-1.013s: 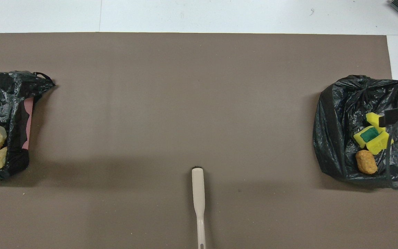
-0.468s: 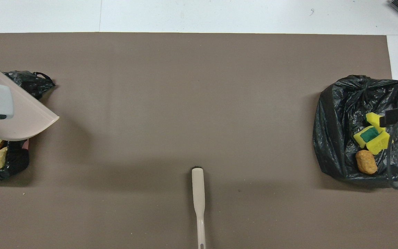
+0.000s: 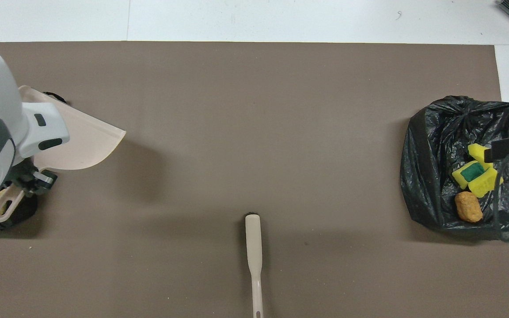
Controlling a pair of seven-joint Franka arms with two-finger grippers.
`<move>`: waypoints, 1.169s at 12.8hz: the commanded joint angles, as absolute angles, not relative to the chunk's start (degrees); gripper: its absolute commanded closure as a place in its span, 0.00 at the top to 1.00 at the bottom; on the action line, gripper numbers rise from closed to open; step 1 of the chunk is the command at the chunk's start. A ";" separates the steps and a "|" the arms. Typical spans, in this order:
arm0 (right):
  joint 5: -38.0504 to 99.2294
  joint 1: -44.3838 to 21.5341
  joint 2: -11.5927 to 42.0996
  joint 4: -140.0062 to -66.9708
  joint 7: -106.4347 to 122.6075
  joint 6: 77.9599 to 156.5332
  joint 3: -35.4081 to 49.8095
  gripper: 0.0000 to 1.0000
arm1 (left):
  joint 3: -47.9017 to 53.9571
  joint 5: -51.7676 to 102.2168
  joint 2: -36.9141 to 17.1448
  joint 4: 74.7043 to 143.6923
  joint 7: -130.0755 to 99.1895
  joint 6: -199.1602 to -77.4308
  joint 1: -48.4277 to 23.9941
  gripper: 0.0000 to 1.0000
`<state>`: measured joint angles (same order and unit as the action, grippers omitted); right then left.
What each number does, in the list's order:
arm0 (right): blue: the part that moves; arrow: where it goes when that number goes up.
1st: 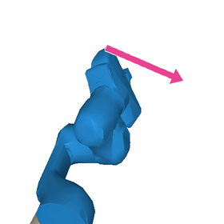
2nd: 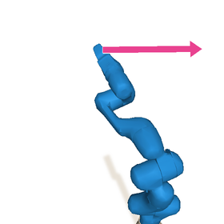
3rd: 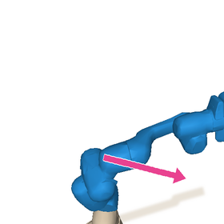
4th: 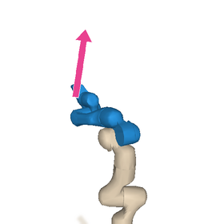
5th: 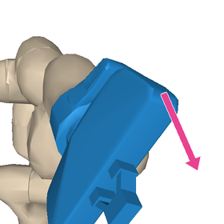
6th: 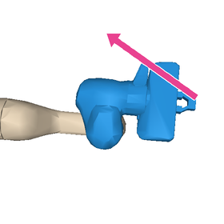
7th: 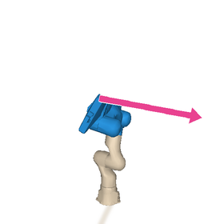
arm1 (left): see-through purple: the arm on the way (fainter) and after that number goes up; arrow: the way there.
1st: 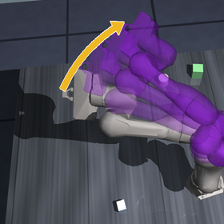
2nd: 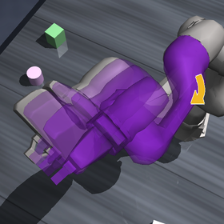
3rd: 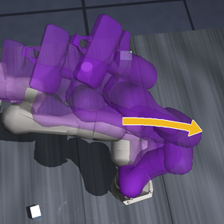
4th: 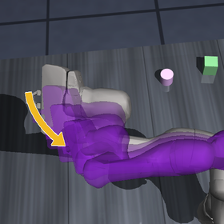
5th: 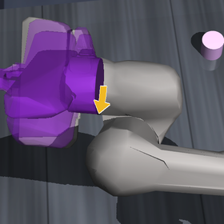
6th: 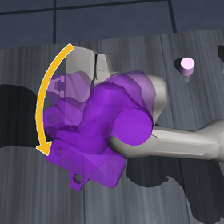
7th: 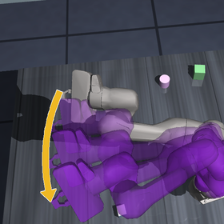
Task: Sweep and dump trash in bin
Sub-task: 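Bring the empty dustpan back to the table center with the left gripper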
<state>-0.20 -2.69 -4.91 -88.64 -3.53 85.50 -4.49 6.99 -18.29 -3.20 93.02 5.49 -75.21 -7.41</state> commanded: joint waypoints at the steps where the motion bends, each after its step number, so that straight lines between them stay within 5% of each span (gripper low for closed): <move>1: -0.09 -2.20 -6.24 -90.00 -2.55 85.69 -4.48 1.00 | 7.99 -11.80 -1.58 94.48 -1.29 -80.14 -8.35 0.00; 10: 0.62 -2.20 -6.24 -90.00 -2.55 85.52 -4.31 1.00 | 8.88 -0.97 -4.30 96.85 -10.54 -97.37 -20.38 0.00; 15: -0.44 -0.62 -6.33 -90.26 -1.85 85.78 -5.54 1.00 | 8.79 1.48 -14.49 96.59 -22.67 -108.62 -27.07 0.00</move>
